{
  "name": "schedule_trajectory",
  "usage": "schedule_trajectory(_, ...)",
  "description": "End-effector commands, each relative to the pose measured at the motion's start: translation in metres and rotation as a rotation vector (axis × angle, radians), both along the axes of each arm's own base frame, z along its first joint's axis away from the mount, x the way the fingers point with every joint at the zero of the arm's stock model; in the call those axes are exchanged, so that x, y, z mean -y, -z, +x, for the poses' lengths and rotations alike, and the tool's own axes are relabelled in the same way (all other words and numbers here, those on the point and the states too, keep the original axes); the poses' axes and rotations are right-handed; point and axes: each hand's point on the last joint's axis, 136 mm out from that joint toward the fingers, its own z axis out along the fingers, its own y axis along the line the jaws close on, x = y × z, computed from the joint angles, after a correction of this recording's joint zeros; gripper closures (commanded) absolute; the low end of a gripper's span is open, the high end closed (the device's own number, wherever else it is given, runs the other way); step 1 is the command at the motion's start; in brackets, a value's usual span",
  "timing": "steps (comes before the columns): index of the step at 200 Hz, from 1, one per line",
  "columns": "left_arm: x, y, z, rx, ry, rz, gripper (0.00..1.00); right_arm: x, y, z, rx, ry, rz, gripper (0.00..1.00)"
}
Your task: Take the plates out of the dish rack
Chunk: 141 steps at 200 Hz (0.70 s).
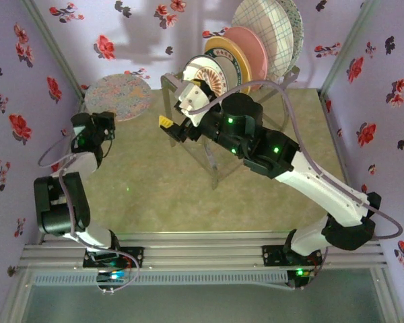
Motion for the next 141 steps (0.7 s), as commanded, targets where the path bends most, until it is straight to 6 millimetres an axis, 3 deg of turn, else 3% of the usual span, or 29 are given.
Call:
schedule_trajectory(1,0.002,-0.017,0.012,0.132,0.045,0.057,1.00,0.005,-0.015,0.001,0.020,0.031,0.028,0.12)
schedule_trajectory(79,0.003,0.042,0.035,0.096,0.073,0.041,1.00,0.003,-0.012,0.009,0.012,0.069,0.012,0.11)
schedule_trajectory(141,0.004,0.066,0.050,0.068,0.086,0.029,1.00,-0.002,-0.008,0.015,0.018,0.085,-0.010,0.11)
